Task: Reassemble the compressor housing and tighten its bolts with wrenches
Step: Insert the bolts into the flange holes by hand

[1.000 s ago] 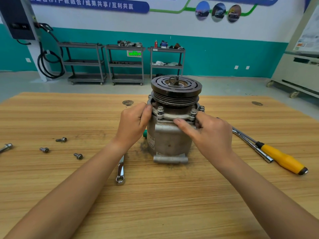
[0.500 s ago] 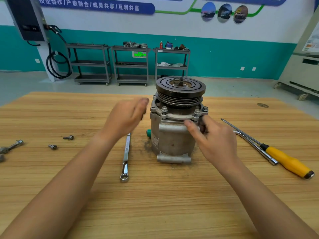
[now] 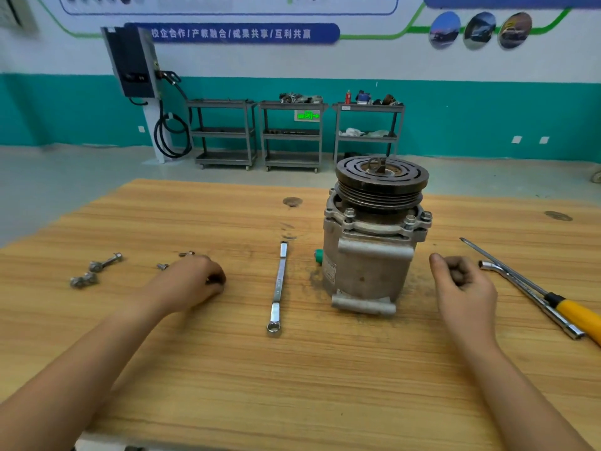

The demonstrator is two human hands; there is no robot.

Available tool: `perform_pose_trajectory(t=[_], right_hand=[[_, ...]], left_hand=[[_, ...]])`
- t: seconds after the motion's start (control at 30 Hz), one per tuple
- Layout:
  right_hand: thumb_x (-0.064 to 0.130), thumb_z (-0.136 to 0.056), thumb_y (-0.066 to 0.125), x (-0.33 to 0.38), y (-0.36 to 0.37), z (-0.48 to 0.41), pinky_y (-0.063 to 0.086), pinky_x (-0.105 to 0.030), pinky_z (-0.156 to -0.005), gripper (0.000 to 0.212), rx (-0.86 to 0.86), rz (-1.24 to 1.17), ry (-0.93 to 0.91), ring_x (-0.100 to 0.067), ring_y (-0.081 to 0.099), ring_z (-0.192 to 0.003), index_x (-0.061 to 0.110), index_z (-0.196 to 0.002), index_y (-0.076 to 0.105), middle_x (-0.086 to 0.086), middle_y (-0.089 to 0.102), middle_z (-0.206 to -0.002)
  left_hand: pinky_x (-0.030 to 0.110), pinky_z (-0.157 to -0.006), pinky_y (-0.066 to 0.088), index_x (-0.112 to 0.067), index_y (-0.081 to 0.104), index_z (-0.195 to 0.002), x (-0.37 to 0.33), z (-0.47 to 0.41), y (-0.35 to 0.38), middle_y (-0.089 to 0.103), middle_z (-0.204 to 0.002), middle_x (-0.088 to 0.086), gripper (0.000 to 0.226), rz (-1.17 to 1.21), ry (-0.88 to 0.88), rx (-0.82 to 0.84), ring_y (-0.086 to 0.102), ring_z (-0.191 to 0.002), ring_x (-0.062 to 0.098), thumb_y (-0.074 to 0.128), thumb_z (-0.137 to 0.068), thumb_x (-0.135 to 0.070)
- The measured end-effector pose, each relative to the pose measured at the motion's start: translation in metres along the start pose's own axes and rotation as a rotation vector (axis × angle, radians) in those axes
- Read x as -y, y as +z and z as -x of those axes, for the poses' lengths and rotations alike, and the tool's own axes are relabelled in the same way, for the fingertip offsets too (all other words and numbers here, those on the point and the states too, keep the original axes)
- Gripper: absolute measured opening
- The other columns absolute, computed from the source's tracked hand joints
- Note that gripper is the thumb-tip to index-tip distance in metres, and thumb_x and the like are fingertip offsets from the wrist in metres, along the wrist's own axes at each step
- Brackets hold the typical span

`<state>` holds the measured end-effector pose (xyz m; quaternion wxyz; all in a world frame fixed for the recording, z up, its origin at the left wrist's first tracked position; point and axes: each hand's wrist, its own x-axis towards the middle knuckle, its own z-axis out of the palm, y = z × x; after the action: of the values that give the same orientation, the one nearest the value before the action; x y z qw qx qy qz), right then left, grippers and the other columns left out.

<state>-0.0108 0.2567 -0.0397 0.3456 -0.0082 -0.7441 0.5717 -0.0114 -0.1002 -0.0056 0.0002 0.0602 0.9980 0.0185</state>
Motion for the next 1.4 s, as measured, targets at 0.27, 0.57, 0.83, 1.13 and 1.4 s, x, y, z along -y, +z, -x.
perform_pose_trajectory(t=[0.27,0.57,0.83,1.13,1.4], right_hand=[[0.019,-0.089,0.062,-0.006,-0.001,0.0,0.027,-0.018,-0.045,0.026,0.022,-0.014,0.08,-0.006,0.037,-0.044,0.019,-0.064,0.054,0.002,0.04,-0.05],[0.021,-0.089,0.062,-0.003,-0.004,0.003,0.031,-0.033,-0.054,0.024,0.047,-0.026,0.137,-0.016,0.035,-0.048,0.018,-0.066,0.055,0.011,0.038,-0.041],[0.022,-0.089,0.062,-0.002,-0.002,0.004,0.031,-0.032,-0.053,0.024,0.069,-0.008,0.161,-0.013,0.033,-0.046,0.018,-0.066,0.056,0.009,0.035,-0.044],[0.023,-0.088,0.062,-0.002,-0.002,0.005,0.03,-0.03,-0.052,0.023,0.095,-0.026,0.173,-0.008,0.031,-0.041,0.018,-0.067,0.057,0.01,0.035,-0.04],[0.028,-0.091,0.057,0.024,0.004,0.015,0.044,-0.016,-0.056,0.015,0.01,-0.151,0.188,-0.006,0.057,-0.06,0.02,-0.078,0.058,0.003,0.058,-0.067]], left_hand=[[0.013,-0.073,0.05,-0.017,0.07,-0.088,-0.033,-0.002,-0.019,0.07,-0.084,-0.007,0.015,0.749,0.057,-0.216,0.064,-0.076,0.001,0.068,-0.081,-0.004],[0.015,-0.068,0.054,-0.022,0.067,-0.084,-0.122,-0.02,-0.076,0.07,-0.075,-0.008,0.02,1.311,0.241,-0.484,0.067,-0.072,0.002,0.064,-0.084,-0.003],[0.008,-0.069,0.05,-0.023,0.067,-0.086,-0.12,-0.028,-0.08,0.066,-0.078,-0.011,0.017,0.987,0.279,-0.477,0.063,-0.068,-0.008,0.069,-0.081,-0.007],[-0.003,-0.065,0.039,-0.013,0.07,-0.106,-0.118,-0.032,-0.071,0.062,-0.086,-0.016,0.02,0.792,0.314,-0.515,0.054,-0.074,-0.019,0.061,-0.088,-0.017],[0.024,-0.075,0.052,-0.038,0.063,-0.095,-0.117,-0.032,-0.058,0.067,-0.094,-0.012,0.018,1.238,0.227,-0.288,0.064,-0.085,0.001,0.056,-0.091,-0.022]])
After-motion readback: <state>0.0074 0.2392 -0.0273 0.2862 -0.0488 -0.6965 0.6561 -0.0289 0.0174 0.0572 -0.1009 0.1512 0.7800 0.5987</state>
